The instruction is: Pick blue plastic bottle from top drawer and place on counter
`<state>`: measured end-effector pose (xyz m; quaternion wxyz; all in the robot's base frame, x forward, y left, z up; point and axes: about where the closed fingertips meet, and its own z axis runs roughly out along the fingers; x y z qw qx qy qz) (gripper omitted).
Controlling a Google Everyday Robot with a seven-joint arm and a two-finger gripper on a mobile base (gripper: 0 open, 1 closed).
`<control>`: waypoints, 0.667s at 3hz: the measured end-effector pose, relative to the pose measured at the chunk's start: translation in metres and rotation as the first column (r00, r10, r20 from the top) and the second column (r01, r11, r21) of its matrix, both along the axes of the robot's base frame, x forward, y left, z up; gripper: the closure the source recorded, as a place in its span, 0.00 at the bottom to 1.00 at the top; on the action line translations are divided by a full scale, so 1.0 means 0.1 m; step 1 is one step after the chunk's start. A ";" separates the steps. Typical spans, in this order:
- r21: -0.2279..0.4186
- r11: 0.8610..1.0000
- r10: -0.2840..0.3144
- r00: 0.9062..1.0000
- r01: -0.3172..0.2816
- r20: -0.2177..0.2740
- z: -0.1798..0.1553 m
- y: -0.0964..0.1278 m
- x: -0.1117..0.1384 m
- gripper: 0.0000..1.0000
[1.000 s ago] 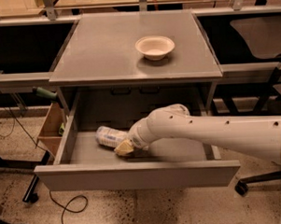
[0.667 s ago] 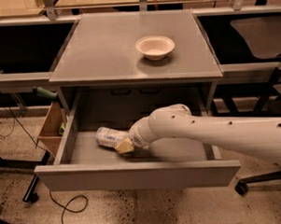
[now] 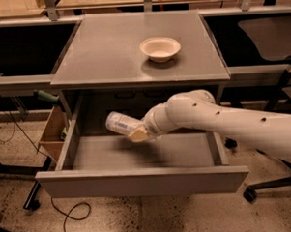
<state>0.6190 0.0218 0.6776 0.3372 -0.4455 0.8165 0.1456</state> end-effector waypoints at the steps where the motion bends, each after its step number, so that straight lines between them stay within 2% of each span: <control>1: -0.087 0.996 0.016 0.997 -0.009 0.073 0.61 -0.25 0.21 1.00; 2: -0.180 0.983 0.070 0.988 -0.045 0.136 1.21 -0.37 0.47 1.00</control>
Offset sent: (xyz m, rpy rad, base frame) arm 0.0819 -0.0524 0.1996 -0.2888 -0.2306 0.1119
